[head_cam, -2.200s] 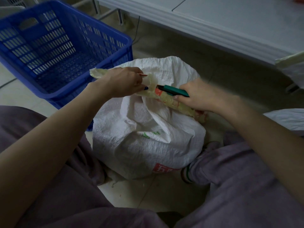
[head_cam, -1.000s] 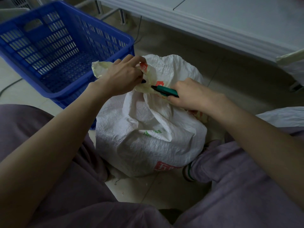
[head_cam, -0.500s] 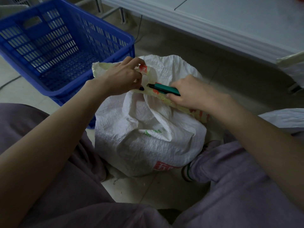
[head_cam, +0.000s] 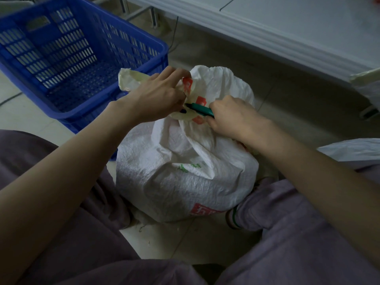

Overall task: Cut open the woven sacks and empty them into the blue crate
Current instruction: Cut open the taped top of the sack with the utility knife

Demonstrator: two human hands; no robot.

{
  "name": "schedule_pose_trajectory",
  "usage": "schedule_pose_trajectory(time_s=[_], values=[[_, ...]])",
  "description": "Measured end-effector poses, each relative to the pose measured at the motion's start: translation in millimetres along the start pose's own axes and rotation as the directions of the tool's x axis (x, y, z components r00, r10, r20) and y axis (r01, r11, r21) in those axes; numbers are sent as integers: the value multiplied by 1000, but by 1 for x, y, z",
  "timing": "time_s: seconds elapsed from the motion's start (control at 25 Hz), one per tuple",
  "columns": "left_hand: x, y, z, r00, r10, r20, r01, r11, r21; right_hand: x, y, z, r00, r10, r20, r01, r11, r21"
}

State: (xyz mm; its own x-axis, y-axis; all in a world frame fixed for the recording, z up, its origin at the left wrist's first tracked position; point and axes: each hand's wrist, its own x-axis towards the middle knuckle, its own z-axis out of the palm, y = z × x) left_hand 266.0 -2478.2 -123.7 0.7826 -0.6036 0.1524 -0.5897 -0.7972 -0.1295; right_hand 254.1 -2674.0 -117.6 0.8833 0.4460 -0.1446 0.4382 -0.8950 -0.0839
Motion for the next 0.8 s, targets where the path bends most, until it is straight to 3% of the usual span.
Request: schedule_pose_trajectory(time_s=[0.2, 0.56, 0.8], values=[[-1, -11, 3, 988, -155, -14, 155, 988, -26, -2, 18, 0, 999, -27, -26, 26, 999, -23], [4, -5, -2, 992, -125, 7, 125, 985, -122, -10, 28, -14, 997, 26, -67, -27, 999, -17], [1, -11, 3, 982, -186, 19, 187, 972, -141, -18, 36, -24, 989, 10, 148, -39, 980, 193]])
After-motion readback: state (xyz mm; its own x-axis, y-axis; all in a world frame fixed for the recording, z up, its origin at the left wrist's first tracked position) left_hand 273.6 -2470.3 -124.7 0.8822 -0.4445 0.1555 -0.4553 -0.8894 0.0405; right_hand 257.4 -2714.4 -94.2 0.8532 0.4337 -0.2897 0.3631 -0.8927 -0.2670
